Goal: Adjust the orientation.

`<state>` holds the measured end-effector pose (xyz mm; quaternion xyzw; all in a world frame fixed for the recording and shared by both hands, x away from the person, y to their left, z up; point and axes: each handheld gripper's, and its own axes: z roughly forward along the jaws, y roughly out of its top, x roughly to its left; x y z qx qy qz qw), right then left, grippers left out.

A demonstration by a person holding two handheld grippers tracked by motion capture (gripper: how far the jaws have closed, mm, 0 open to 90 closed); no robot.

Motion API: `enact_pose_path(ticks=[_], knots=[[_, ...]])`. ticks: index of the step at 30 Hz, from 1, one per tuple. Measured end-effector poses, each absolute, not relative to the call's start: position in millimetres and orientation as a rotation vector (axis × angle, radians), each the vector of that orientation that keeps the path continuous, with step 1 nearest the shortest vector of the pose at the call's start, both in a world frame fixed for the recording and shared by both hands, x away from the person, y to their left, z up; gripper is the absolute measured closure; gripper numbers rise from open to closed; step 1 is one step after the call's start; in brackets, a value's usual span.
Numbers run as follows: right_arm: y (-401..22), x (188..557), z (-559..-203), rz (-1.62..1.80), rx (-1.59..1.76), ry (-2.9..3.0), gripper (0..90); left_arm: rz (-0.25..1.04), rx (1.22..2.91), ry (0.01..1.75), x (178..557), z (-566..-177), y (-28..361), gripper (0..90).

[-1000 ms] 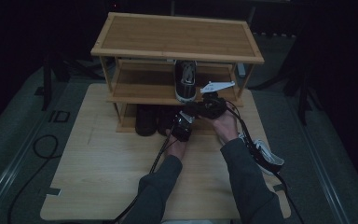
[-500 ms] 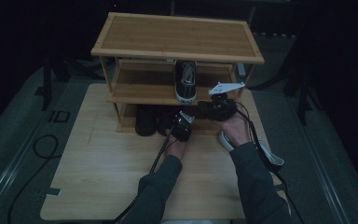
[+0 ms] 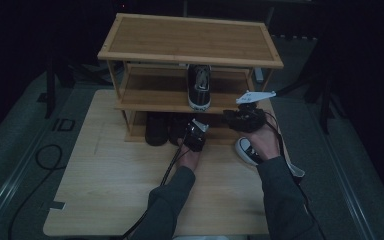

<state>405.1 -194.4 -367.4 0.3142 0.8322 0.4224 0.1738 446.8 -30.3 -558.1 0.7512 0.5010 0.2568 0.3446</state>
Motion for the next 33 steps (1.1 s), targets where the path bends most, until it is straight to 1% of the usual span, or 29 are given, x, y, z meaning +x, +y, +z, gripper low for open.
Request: enact_pose_path(ticks=[9,18,33], knots=[[-212,400,-377,1.161,0.926,2.364,67.6,0.663,1.958,1.29,447,-558,-30,87.9],[-238,397,-389,1.138,0.987,2.362,76.3,0.657,1.959,1.291,447,-558,-29,87.9],[-283,391,-409,1.07,1.12,2.328,78.0,0.661,1.959,1.29,447,-558,-29,87.9]])
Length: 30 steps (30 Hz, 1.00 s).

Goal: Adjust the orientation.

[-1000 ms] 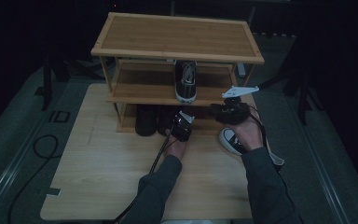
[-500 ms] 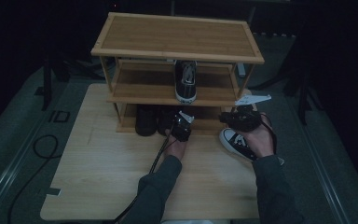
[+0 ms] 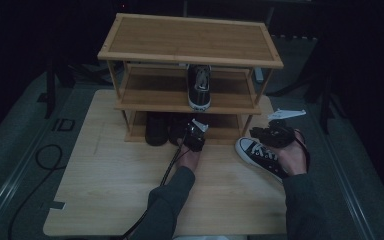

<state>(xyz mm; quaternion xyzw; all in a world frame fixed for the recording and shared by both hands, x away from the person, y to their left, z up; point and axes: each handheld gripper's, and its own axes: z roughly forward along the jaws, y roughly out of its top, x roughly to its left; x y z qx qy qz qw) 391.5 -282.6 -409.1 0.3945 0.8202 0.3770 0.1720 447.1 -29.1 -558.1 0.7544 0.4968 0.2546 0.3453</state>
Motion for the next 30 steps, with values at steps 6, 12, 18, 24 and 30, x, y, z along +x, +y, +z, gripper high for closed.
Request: enact_pose_path(ticks=[6,12,18,24,30], knots=[[-299,388,-421,1.032,1.197,2.319,77.9,0.662,1.959,1.289,447,-558,-29,87.9],[-308,387,-435,0.994,1.242,2.327,77.7,0.661,1.958,1.29,447,-558,-29,87.9],[-314,387,-442,0.969,1.277,2.331,76.6,0.661,1.958,1.29,447,-558,-29,87.9],[-322,390,-458,0.918,1.34,2.352,74.3,0.661,1.959,1.29,447,-558,-29,87.9],[-324,392,-466,0.877,1.374,2.354,73.4,0.661,1.959,1.29,447,-558,-29,87.9]])
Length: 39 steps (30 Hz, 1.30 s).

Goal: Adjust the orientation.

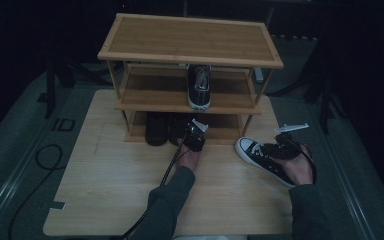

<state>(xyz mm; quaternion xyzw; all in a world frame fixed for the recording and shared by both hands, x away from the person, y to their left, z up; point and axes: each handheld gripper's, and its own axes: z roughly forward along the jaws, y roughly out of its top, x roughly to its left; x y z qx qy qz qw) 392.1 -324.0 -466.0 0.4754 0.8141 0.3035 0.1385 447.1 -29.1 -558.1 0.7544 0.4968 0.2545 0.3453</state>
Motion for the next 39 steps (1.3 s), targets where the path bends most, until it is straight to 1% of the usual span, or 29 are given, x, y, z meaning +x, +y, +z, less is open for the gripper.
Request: enact_pose_path(ticks=[8,24,25,27,28,30,39], knots=[[-330,396,-472,0.863,1.422,2.361,72.4,0.662,1.959,1.29,447,-558,-29,87.8],[-317,398,-475,0.729,1.35,2.422,71.9,0.661,1.96,1.288,447,-558,-29,87.8],[-317,398,-475,0.73,1.354,2.424,72.7,0.661,1.96,1.288,447,-558,-29,87.8],[-318,398,-474,0.729,1.364,2.422,79.1,0.661,1.96,1.288,447,-558,-29,87.9],[-319,398,-473,0.741,1.371,2.423,84.1,0.661,1.96,1.288,447,-558,-29,87.8],[-320,397,-471,0.753,1.365,2.432,87.8,0.662,1.96,1.288,447,-558,-29,87.8],[-319,392,-468,0.811,1.347,2.448,89.5,0.667,1.961,1.287,447,-558,-30,87.9]])
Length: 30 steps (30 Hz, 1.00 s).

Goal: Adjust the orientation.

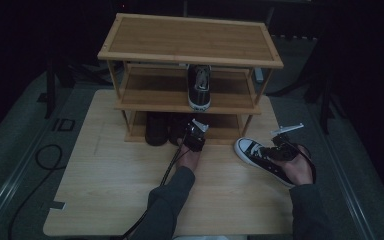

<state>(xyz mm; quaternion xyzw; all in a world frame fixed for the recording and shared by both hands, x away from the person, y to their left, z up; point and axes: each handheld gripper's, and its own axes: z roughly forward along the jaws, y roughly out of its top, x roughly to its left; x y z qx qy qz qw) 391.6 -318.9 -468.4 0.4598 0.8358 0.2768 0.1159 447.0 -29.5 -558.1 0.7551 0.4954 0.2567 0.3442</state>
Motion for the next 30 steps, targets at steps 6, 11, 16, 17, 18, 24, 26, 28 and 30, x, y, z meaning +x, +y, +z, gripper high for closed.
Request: enact_pose_path(ticks=[6,11,16,17,18,24,26,28,30], knots=[[-315,391,-468,0.838,1.355,2.452,89.6,0.667,1.962,1.286,447,-558,-30,87.9],[-304,392,-468,0.874,1.334,2.484,89.9,0.666,1.962,1.287,447,-558,-29,87.9],[-283,393,-448,1.091,1.279,2.492,90.0,0.666,1.961,1.287,447,-558,-29,87.9],[-276,393,-442,1.05,1.25,2.49,90.0,0.661,1.962,1.288,447,-558,-29,87.9],[-271,393,-437,1.059,1.223,2.505,90.0,0.662,1.96,1.289,447,-558,-29,87.9],[-262,395,-429,1.023,1.18,2.508,90.0,0.66,1.959,1.293,447,-558,-28,87.8],[-264,395,-434,1.017,1.19,2.512,90.0,0.659,1.961,1.292,447,-558,-28,87.8],[-268,394,-439,0.998,1.206,2.507,90.0,0.659,1.961,1.292,447,-558,-28,87.9],[-274,393,-443,0.977,1.223,2.498,90.0,0.661,1.961,1.292,447,-558,-28,87.8]])
